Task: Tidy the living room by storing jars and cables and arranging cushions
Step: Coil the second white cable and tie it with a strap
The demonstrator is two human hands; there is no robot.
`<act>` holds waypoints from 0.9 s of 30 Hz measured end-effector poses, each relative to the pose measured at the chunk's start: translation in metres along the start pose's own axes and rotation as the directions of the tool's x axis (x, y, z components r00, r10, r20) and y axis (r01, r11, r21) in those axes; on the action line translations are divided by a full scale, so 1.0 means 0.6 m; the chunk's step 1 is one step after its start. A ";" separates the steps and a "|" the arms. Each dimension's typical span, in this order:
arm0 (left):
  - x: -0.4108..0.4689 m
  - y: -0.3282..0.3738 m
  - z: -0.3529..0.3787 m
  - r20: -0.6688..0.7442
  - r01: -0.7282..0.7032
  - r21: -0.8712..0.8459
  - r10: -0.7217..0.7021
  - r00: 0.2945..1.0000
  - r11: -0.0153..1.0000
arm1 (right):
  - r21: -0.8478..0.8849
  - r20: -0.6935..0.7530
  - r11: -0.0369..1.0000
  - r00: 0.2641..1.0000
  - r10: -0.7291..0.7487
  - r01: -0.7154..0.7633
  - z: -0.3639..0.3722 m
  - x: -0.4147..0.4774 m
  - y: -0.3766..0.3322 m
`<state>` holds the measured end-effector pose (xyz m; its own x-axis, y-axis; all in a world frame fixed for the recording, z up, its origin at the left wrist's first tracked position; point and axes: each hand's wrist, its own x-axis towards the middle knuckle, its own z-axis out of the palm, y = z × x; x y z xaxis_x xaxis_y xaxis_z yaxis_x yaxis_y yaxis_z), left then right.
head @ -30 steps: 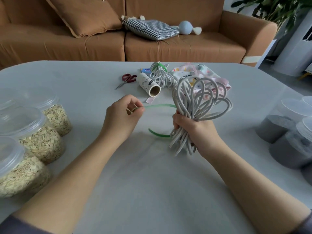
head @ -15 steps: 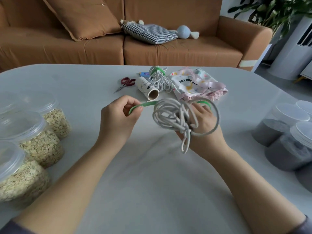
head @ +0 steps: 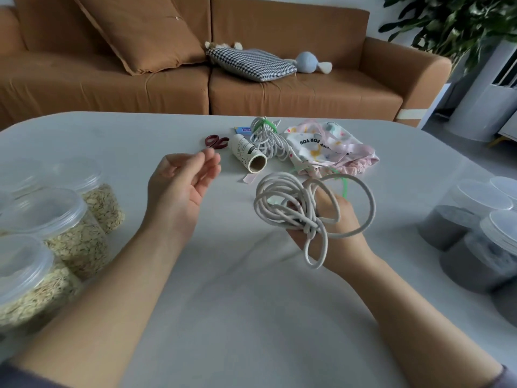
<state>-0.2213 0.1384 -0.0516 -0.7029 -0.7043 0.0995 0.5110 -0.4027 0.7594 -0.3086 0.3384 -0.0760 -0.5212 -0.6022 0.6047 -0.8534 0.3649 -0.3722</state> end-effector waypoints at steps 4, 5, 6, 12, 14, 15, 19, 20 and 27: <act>-0.006 -0.026 -0.002 0.059 0.011 0.470 -0.044 0.997 0.883 | 0.389 -0.015 0.918 0.996 0.088 -0.076 -0.001 -0.005 -0.003; -0.006 -0.035 -0.006 0.090 -0.003 0.566 -0.058 0.994 0.824 | 0.433 0.013 0.892 0.991 0.136 -0.128 0.004 -0.011 0.003; -0.006 -0.044 -0.009 0.122 -0.021 0.636 -0.074 0.990 0.771 | 0.474 0.043 0.855 0.975 0.219 -0.213 0.009 -0.014 0.007; -0.005 -0.080 -0.025 0.348 -0.314 0.889 -0.044 0.937 0.333 | 0.667 0.007 0.692 0.931 0.365 -0.276 0.007 0.002 -0.007; -0.005 -0.085 -0.026 0.461 -0.443 0.869 -0.033 0.887 0.220 | 0.716 0.022 0.643 0.929 0.368 -0.272 0.008 0.002 -0.003; -0.003 -0.089 -0.025 0.510 -0.494 0.851 -0.053 0.859 0.177 | 0.730 0.048 0.619 0.925 0.376 -0.289 0.008 0.001 -0.005; 0.000 -0.102 -0.015 0.572 -0.602 0.797 -0.254 0.780 -0.053 | 0.782 0.179 0.505 0.908 0.379 -0.365 0.010 0.003 -0.007; 0.000 -0.105 -0.013 0.570 -0.618 0.777 -0.282 0.772 -0.122 | 0.785 0.194 0.496 0.908 0.372 -0.371 0.009 0.004 -0.007; 0.008 -0.097 -0.022 0.573 -0.567 0.814 0.013 0.819 -0.123 | 0.736 0.101 0.576 0.899 0.426 -0.356 -0.001 0.004 -0.005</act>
<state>-0.2479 0.1508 -0.1038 -0.8528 -0.2474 0.4599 -0.0668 0.9251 0.3739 -0.3071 0.3364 -0.0726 -0.8320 -0.4577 0.3134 -0.3032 -0.0979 -0.9479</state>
